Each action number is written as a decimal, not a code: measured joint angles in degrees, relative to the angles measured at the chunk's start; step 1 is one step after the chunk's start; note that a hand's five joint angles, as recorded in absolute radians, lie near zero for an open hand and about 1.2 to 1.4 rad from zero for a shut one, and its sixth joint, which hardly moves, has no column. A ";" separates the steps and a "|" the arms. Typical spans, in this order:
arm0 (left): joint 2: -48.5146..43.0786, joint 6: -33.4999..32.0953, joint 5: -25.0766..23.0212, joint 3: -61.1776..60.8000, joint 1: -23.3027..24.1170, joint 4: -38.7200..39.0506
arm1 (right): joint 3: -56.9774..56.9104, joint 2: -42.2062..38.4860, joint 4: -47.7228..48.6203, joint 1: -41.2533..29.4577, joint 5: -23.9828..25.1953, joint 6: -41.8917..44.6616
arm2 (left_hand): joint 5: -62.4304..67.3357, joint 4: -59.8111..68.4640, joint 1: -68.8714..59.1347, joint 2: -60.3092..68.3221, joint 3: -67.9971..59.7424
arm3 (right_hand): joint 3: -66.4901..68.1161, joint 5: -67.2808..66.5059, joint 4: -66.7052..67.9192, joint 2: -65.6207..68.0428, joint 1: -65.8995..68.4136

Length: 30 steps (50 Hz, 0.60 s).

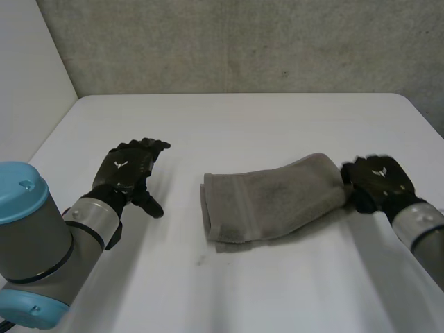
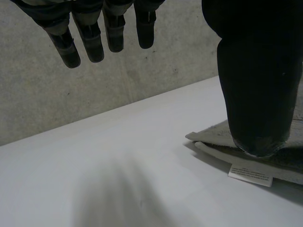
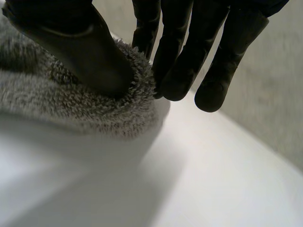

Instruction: Fold the towel.

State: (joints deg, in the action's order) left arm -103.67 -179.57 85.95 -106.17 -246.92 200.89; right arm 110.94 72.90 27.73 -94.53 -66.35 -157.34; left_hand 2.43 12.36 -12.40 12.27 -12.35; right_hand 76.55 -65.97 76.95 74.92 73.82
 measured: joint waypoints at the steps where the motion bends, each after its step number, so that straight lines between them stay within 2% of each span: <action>1: 0.03 0.00 0.01 0.00 -0.02 0.00 | -1.59 0.18 -0.34 -2.17 -0.36 0.50 | -0.02 -0.01 0.03 -0.01 0.00 | 0.00 0.00 0.00 0.00 0.07; 8: 0.85 0.11 0.06 0.01 -0.17 -0.05 | -12.99 -2.25 -4.79 -18.33 -1.73 2.19 | -0.06 -0.03 0.04 -0.03 0.00 | 0.00 0.00 0.00 0.00 0.35; 12: 1.92 0.25 0.12 -0.14 -0.41 -0.10 | -20.61 -7.91 -9.51 -28.40 -2.15 4.03 | -0.06 -0.03 0.04 -0.03 0.00 | 0.00 0.00 0.00 0.00 0.88; 18: 2.77 0.30 0.16 -0.26 -0.64 -0.19 | -27.60 -16.21 -16.75 -36.53 -3.91 8.05 | -0.06 -0.03 0.04 -0.03 0.00 | -2.13 1.67 -2.20 -1.67 -0.56; 20: 2.88 0.28 0.16 -0.20 -0.67 -0.22 | -29.08 -17.68 -18.66 -37.58 -5.73 8.83 | -0.06 -0.03 0.04 -0.04 0.00 | -9.63 9.44 -9.87 -8.68 -7.27; 23: 2.94 0.27 0.16 0.24 -0.67 -0.24 | -30.67 -17.92 -21.06 -38.16 -11.57 8.62 | -0.06 -0.03 0.04 -0.03 0.00 | -41.51 40.67 -41.45 -40.06 -39.40; 25: 2.94 0.30 0.18 0.67 -0.63 -0.26 | -30.83 -16.96 -21.58 -38.07 -14.65 7.68 | -0.06 -0.03 0.04 0.00 0.00 | -53.84 54.42 -53.65 -52.40 -51.38; 27: 2.92 0.36 0.21 1.24 -0.56 -0.29 | -30.62 -15.48 -21.76 -37.88 -17.36 6.15 | -0.02 0.04 -0.05 0.10 -0.08 | -61.73 62.40 -61.58 -59.59 -58.47; 30: 2.89 0.64 0.35 2.57 -0.17 -0.70 | -29.31 -12.29 -21.53 -36.91 -19.90 2.37 | 0.16 0.22 -0.16 0.34 -0.20 | -62.70 62.51 -61.97 -60.52 -60.18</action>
State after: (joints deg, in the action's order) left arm -100.78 -178.93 86.30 -103.59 -247.10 200.20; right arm 81.62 60.61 6.20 -131.43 -86.25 -154.97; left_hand 2.59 12.59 -12.56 12.61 -12.55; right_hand 13.86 -3.46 14.98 14.40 13.64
